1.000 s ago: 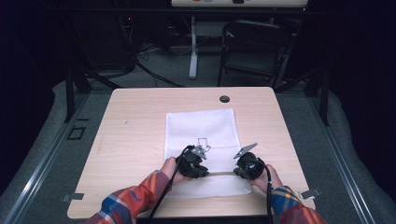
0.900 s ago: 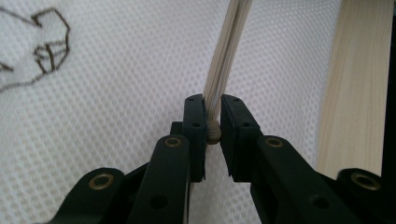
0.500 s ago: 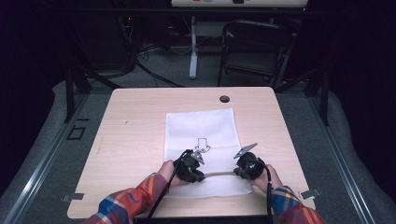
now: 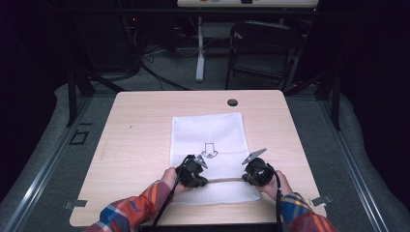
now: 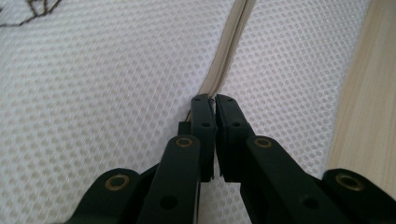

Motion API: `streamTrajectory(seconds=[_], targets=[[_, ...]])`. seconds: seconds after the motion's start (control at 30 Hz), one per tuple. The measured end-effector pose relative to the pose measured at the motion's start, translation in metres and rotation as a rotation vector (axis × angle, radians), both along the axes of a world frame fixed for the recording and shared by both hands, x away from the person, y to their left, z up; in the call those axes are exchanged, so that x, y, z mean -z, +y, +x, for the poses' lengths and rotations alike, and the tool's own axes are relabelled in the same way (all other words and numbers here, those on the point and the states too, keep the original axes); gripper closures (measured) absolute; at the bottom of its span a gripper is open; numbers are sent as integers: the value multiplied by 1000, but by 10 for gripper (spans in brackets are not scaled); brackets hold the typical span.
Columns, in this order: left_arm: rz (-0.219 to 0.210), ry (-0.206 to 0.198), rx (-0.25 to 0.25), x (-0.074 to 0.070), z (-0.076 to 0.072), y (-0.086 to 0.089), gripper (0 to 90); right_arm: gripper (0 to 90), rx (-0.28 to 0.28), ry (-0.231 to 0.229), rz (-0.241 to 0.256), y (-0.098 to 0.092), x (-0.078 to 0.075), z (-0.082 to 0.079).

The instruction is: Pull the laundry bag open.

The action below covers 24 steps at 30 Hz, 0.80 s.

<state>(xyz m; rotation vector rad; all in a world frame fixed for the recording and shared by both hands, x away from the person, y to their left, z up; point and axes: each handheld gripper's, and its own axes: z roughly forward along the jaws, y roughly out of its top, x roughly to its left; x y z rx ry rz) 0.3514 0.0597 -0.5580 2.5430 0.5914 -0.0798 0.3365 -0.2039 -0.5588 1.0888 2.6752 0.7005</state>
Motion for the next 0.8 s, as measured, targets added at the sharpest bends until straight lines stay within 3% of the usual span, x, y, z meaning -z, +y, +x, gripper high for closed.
streamTrajectory(seconds=[0.13,0.8], targets=[[-11,11,-31,-1,0,9,867,900,-16,8,-31,0,-2,1],[-17,17,-83,-6,-2,36,866,900,-15,2,-28,0,-2,0]])
